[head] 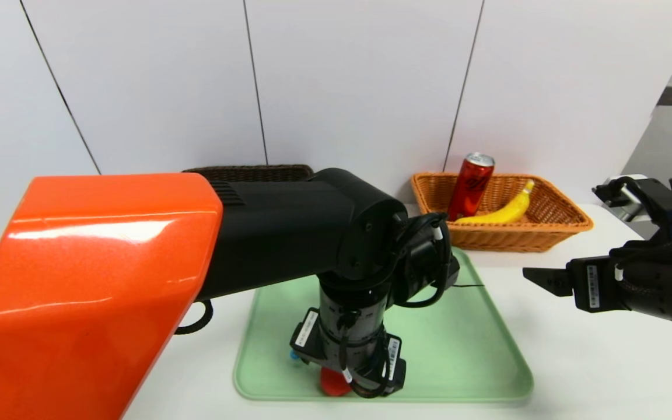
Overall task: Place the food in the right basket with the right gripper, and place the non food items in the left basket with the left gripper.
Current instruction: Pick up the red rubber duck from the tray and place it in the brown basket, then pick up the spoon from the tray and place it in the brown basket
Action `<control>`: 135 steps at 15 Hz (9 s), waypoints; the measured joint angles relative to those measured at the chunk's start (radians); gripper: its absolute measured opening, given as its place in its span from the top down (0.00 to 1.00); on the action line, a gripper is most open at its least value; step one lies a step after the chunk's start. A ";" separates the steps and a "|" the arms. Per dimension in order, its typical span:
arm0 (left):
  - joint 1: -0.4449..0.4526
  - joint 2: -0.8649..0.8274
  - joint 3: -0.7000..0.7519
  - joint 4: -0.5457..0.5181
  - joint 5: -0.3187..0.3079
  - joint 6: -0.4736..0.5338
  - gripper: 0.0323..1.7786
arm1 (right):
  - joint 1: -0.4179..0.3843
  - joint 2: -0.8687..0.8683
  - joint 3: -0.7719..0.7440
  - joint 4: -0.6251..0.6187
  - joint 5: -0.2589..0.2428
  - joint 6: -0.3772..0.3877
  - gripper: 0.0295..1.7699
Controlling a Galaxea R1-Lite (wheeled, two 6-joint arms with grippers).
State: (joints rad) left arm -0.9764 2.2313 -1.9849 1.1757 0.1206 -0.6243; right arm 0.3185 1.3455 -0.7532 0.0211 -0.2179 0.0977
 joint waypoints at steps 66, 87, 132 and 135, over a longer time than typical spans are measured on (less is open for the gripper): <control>0.215 -0.318 0.251 -0.372 -0.152 0.599 0.07 | 0.007 0.014 0.052 -0.041 -0.003 0.028 0.04; 0.214 -0.001 0.008 -0.142 -0.085 0.524 0.05 | 0.008 0.047 0.047 -0.042 -0.001 0.027 0.04; 0.751 -0.298 0.003 -0.607 -0.253 1.005 0.96 | 0.018 0.025 0.066 -0.042 -0.003 0.046 0.04; 0.793 -0.206 0.003 -0.712 -0.308 1.186 0.96 | 0.019 0.019 0.071 -0.042 -0.003 0.049 0.04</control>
State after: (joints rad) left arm -0.1832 2.0257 -1.9815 0.4640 -0.1870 0.5613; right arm 0.3370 1.3647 -0.6817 -0.0206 -0.2213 0.1470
